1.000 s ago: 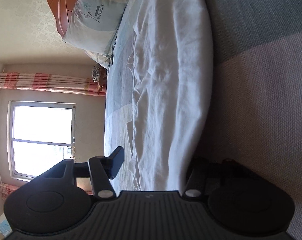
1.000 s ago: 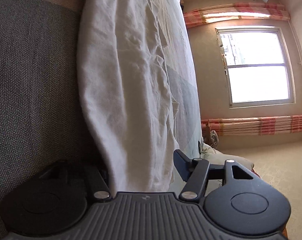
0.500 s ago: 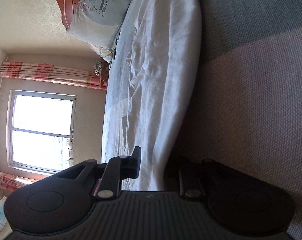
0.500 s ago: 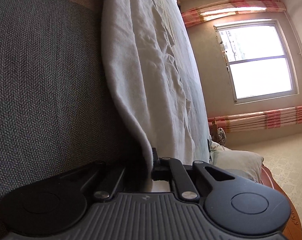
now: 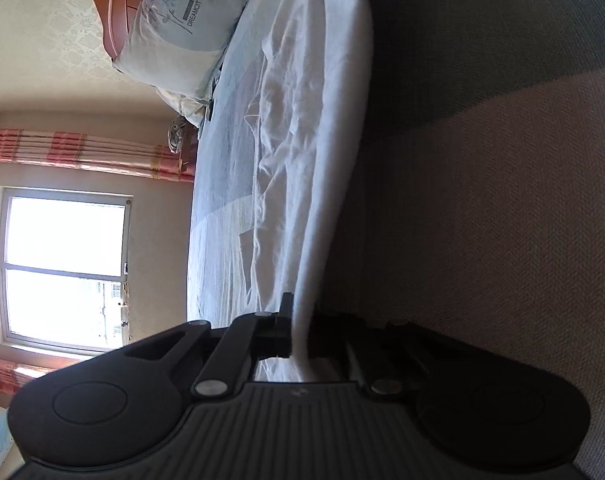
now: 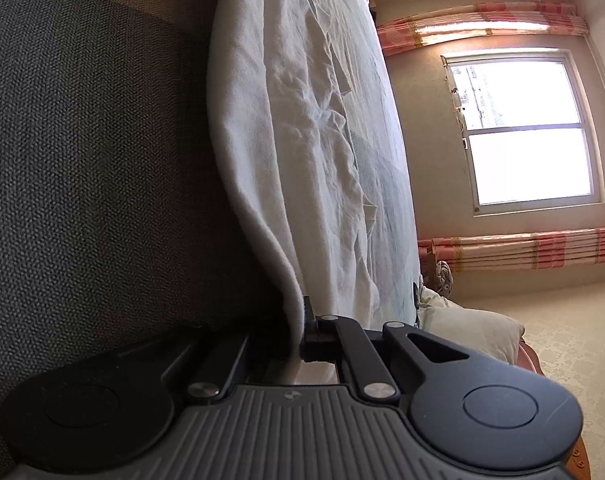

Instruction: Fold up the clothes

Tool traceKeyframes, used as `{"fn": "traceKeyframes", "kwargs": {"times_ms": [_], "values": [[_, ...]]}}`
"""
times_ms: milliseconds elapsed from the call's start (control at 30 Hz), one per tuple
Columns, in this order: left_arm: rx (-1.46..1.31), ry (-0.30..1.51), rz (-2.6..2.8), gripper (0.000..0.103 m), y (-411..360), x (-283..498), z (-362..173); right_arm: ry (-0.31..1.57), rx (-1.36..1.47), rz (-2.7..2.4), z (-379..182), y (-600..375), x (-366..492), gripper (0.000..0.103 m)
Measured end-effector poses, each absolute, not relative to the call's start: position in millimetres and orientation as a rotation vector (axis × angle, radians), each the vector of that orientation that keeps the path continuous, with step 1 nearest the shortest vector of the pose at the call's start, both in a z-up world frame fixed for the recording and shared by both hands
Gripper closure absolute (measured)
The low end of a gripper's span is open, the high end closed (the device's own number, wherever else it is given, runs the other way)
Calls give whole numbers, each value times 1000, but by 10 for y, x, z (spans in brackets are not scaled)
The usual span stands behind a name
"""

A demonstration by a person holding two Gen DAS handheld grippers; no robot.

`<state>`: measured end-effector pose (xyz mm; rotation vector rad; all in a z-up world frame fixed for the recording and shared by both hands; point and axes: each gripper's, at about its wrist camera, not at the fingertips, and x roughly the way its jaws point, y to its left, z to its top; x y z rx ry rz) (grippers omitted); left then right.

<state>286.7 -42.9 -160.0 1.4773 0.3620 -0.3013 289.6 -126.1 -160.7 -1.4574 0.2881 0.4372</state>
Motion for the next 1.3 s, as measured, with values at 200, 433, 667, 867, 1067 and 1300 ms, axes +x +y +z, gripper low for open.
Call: {"fn": "traceKeyframes", "kwargs": {"times_ms": [200, 433, 667, 867, 1067, 1300], "values": [[1443, 378, -332, 102, -365, 2746, -1398, 306, -1354, 459, -1241, -1286, 2858, 97], [1463, 420, -419, 102, -287, 2168, -1365, 377, -1284, 557, -1068, -1406, 2450, 97], [1445, 454, -474, 102, -252, 1549, -1225, 442, -1282, 670, -951, -1527, 1770, 97], [1439, 472, -512, 102, -267, 1068, -1195, 462, -1277, 686, -877, -1627, 1279, 97], [1404, 509, -536, 102, -272, 743, -1251, 509, -1233, 713, -940, -1715, 747, 96], [1264, 618, -573, 97, -196, 655, -1160, 603, -1159, 747, -1052, -1769, 686, 92]]}}
